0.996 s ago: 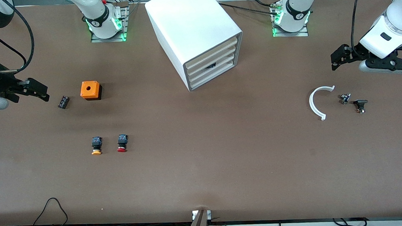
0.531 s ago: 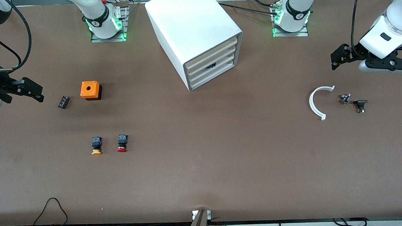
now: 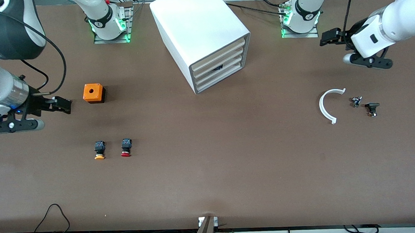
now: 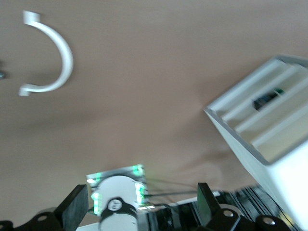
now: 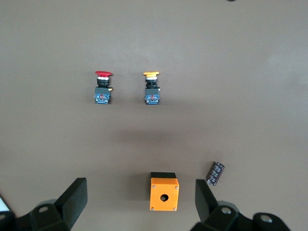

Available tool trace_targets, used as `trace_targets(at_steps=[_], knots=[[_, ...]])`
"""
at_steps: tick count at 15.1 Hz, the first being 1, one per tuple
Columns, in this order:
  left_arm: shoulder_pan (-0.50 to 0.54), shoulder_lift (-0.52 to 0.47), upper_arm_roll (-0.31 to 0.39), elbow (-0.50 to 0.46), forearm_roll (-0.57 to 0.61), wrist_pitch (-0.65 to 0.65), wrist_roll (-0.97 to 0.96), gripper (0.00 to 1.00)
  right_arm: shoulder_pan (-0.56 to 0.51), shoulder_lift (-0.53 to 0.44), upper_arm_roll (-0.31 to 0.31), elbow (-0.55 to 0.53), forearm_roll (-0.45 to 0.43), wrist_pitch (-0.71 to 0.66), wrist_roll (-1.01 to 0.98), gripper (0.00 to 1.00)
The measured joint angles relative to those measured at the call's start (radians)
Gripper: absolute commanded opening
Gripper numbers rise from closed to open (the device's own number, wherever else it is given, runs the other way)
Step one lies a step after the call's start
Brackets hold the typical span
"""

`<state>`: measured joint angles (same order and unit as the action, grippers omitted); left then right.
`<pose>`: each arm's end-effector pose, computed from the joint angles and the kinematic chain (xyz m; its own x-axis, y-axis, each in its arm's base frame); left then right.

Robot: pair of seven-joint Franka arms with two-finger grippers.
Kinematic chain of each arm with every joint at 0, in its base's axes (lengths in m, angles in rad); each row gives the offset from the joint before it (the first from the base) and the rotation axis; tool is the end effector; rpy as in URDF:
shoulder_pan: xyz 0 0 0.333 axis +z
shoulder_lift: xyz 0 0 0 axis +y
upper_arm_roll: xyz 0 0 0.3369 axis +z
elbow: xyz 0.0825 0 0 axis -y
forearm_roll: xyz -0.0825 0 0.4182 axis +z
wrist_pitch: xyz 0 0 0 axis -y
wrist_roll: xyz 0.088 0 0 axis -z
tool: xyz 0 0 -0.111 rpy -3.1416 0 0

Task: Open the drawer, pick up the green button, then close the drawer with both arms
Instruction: 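Reach the left gripper to the drawer handle while the right gripper moves forward, then grasp the drawer handle with the left gripper and pull the drawer open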

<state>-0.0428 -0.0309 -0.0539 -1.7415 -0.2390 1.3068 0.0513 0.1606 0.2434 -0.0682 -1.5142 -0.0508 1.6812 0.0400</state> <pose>0.5300 -0.0827 0.5626 0.9061 -0.1993 -0.3733 -0.1076 -0.9617 0.2523 0.6639 0.0609 0.5266 0.9956 0.0586 -0.0733 0.0637 -0.9956 0.0693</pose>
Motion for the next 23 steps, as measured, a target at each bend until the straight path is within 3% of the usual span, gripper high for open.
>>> trace_targets(at_steps=[4, 7, 12, 16, 19, 21, 23], knots=[[0.016, 0.059, 0.004, -0.018, -0.197, -0.004, 0.176, 1.0, 0.001, 0.059, 0.0, -0.002, 0.014, 0.012, 0.0, 0.99], [0.028, 0.107, 0.007, -0.047, -0.354, 0.012, 0.257, 1.0, 0.002, 0.126, 0.0, -0.003, 0.082, 0.06, 0.0, 0.99], [0.029, 0.187, 0.007, -0.225, -0.591, 0.164, 0.493, 1.0, 0.041, 0.184, 0.002, -0.002, 0.104, 0.131, 0.058, 0.99], [0.025, 0.3, 0.005, -0.328, -0.767, 0.208, 0.677, 0.99, 0.085, 0.206, 0.003, -0.001, 0.104, 0.134, 0.172, 0.99], [0.016, 0.42, -0.002, -0.348, -0.875, 0.209, 0.812, 0.86, 0.129, 0.218, 0.003, -0.001, 0.104, 0.148, 0.274, 0.99], [0.009, 0.493, -0.032, -0.373, -0.951, 0.224, 0.909, 0.51, 0.155, 0.22, 0.003, 0.0, 0.104, 0.16, 0.317, 0.99], [0.005, 0.526, -0.079, -0.396, -0.978, 0.275, 0.954, 0.5, 0.178, 0.221, 0.003, 0.001, 0.104, 0.177, 0.364, 0.99]])
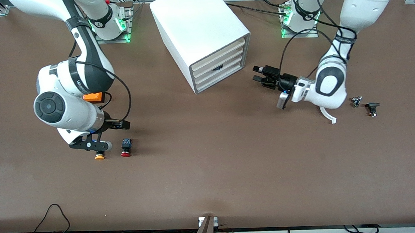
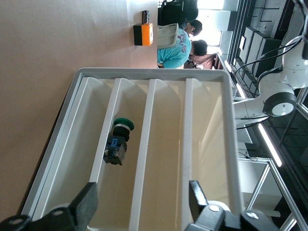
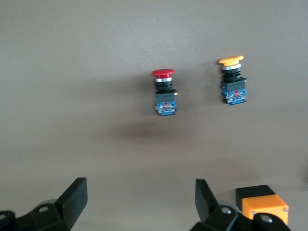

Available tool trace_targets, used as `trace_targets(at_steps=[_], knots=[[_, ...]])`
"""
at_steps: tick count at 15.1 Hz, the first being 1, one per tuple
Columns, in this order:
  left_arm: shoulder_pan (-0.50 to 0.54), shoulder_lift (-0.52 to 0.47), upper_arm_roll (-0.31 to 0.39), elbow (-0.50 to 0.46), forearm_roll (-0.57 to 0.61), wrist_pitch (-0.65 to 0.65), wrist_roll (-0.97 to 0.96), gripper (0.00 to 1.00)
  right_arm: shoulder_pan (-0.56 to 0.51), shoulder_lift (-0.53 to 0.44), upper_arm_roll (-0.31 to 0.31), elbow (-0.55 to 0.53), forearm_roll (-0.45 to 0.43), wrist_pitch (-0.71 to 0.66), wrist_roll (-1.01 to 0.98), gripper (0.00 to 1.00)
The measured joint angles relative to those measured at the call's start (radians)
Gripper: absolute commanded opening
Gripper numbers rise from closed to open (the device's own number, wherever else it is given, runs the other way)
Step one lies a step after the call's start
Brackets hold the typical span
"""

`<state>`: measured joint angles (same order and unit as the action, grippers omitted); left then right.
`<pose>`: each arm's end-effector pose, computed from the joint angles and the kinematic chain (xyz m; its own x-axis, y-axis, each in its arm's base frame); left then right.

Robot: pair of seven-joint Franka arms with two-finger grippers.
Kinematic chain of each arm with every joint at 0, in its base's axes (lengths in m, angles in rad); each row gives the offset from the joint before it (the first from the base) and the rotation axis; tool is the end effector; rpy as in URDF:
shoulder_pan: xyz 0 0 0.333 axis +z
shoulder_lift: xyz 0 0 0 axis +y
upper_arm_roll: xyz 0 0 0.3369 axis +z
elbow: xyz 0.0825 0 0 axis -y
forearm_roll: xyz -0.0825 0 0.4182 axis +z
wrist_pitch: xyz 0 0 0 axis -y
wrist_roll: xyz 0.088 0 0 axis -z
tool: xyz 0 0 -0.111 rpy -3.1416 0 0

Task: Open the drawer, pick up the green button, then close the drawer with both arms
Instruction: 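Grasp the drawer handle with the left gripper and pull the drawer open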

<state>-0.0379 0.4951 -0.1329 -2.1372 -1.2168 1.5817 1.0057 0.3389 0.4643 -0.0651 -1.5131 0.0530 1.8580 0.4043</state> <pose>0.4957 -0.1920 0.1776 0.8983 -0.4354 -0.0585 -0.0002 -0.1337 0.9910 0.6859 0.2039 0.3875 0.9828 -0.1436 -0.1163 -0.1412 -0.9896 0.0285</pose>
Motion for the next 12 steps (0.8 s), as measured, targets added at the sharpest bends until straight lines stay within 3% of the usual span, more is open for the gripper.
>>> trace_targets(at_steps=[4, 12], knots=[[-0.017, 0.01, -0.067, -0.013, -0.003, 0.096, 0.025, 0.5, 0.041, 0.003, 0.0, 0.001, 0.0, 0.045, 0.13, 0.99], [-0.053, 0.091, -0.07, -0.023, -0.003, 0.133, 0.132, 0.5, 0.133, 0.025, 0.0, 0.004, 0.0, 0.125, 0.385, 0.99]])
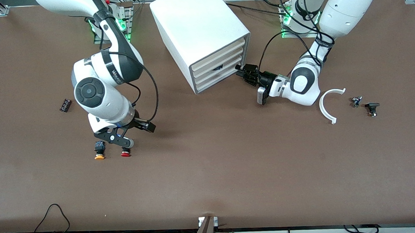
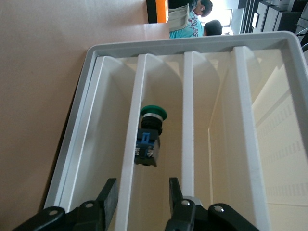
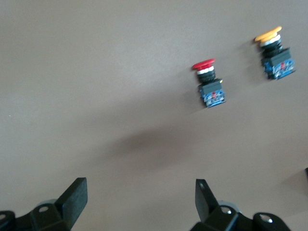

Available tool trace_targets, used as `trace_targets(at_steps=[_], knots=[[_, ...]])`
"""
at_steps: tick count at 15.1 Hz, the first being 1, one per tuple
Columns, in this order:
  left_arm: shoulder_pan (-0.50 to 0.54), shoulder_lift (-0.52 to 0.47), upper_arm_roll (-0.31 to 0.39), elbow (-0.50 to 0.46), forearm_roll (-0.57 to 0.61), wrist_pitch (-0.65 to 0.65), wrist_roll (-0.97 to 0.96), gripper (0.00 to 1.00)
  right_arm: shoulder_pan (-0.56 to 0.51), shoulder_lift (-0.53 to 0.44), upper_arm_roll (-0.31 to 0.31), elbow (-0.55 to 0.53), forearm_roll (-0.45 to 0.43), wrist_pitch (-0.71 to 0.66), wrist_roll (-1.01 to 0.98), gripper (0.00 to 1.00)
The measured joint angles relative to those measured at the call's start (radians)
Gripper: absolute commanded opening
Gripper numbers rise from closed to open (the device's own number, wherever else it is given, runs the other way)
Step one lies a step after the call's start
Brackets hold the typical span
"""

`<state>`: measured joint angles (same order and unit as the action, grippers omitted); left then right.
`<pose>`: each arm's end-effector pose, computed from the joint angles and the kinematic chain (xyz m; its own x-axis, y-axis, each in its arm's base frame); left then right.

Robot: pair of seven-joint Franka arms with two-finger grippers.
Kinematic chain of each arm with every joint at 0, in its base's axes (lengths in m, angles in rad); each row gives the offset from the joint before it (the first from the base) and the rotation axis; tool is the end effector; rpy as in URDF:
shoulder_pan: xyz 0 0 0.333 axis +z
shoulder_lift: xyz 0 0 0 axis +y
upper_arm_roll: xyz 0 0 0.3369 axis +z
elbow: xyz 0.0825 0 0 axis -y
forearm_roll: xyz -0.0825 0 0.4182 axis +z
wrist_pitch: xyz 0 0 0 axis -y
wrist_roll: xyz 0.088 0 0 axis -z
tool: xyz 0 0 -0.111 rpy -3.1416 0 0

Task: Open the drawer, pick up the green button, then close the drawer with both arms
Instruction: 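Grasp the drawer handle with the left gripper and pull the drawer open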

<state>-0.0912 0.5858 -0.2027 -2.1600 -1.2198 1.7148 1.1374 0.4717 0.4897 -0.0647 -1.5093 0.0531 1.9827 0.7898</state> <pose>0.4566 -0.2413 0.1224 0.8669 -0.4985 -0.0091 -0.0725 -0.1440 0.9869 0.6681 0.2995 0.3811 0.9219 -0.3866 -0.0235 -0.3867 -0.9222 -0.0017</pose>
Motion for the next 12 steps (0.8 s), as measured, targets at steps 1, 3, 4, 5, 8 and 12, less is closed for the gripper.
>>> trace_targets(at_steps=[1, 3, 4, 5, 8, 12], knots=[[0.0, 0.007, -0.001, 0.0, 0.0, 0.0, 0.004, 0.5, 0.011, 0.003, 0.0, 0.004, 0.0, 0.003, 0.03, 0.99], [0.0, 0.019, -0.005, -0.001, 0.0, 0.0, 0.012, 0.5, 0.031, 0.017, 0.0, 0.033, 0.0, 0.003, 0.093, 0.99], [0.0, 0.026, -0.007, -0.002, 0.0, 0.0, 0.018, 0.5, 0.041, 0.03, 0.0, 0.052, 0.0, 0.003, 0.127, 0.99], [-0.001, 0.035, -0.008, -0.002, 0.0, 0.0, 0.027, 0.49, 0.052, 0.044, 0.0, 0.073, 0.001, 0.003, 0.162, 0.99], [0.0, 0.065, -0.024, -0.005, -0.011, 0.0, 0.048, 0.48, 0.076, 0.087, 0.0, 0.127, 0.034, 0.005, 0.272, 0.99], [-0.002, 0.079, -0.075, -0.023, -0.073, 0.015, 0.063, 0.22, 0.079, 0.11, 0.0, 0.181, 0.103, 0.008, 0.412, 0.99]])
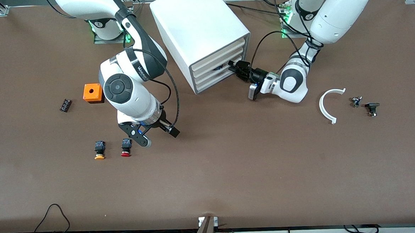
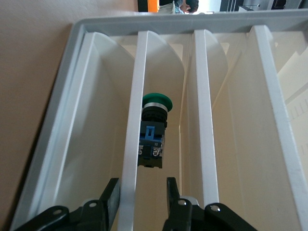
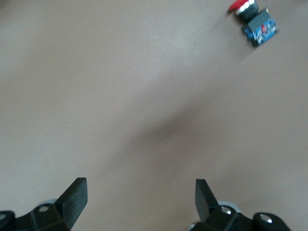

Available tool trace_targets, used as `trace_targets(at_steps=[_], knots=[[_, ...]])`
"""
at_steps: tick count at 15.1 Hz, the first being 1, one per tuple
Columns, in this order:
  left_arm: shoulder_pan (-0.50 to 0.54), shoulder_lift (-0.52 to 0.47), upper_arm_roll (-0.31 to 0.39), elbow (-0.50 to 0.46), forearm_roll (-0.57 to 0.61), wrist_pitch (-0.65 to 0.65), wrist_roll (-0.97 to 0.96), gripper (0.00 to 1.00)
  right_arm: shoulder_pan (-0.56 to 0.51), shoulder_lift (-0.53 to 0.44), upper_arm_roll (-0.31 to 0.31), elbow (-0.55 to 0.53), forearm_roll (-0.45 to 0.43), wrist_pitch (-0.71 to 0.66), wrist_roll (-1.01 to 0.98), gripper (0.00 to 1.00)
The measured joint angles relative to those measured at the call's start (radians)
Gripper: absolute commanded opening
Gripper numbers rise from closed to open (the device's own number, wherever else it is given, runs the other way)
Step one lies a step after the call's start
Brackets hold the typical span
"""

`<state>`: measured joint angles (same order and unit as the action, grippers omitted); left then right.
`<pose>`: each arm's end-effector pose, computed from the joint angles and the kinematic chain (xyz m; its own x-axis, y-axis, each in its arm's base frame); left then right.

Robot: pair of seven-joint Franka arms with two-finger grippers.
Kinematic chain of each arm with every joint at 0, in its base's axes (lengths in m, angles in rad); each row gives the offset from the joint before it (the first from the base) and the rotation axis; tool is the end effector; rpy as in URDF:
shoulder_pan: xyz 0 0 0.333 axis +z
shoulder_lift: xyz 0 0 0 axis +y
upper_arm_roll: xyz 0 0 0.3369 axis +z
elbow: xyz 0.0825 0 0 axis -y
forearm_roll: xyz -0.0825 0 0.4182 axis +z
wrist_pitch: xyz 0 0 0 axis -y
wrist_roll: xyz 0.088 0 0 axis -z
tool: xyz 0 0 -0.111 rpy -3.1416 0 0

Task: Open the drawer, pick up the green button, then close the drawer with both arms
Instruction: 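Grasp the drawer handle with the left gripper and pull the drawer open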

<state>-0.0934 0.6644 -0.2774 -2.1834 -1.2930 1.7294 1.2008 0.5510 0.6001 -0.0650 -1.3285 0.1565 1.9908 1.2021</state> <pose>0.4177 -0.2772 0.0918 0.8659 -0.4997 -0.0245 -0.0138 -0.0727 0.9973 0.6743 0.3801 0.3910 0.7231 -0.6860 -0.0804 -0.6906 -0.7168 -0.0962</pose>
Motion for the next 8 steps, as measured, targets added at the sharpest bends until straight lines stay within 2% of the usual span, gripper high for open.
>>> trace_targets(at_steps=[1, 5, 7, 8], knots=[[0.0, 0.0, -0.003, -0.004, -0.002, 0.005, 0.004, 0.17, 0.0, 0.004, 0.0, 0.013, 0.003, 0.0, 0.045, 0.99], [0.001, 0.005, -0.001, -0.011, -0.002, 0.024, 0.011, 0.13, 0.01, 0.029, 0.0, 0.045, 0.005, -0.002, 0.157, 0.99], [0.001, 0.006, -0.001, -0.011, -0.002, 0.024, 0.017, 0.0, 0.015, 0.037, 0.0, 0.051, 0.005, -0.002, 0.172, 0.99], [0.001, 0.006, -0.001, -0.011, -0.002, 0.024, 0.02, 0.0, 0.016, 0.038, 0.0, 0.052, 0.005, -0.002, 0.174, 0.99]])
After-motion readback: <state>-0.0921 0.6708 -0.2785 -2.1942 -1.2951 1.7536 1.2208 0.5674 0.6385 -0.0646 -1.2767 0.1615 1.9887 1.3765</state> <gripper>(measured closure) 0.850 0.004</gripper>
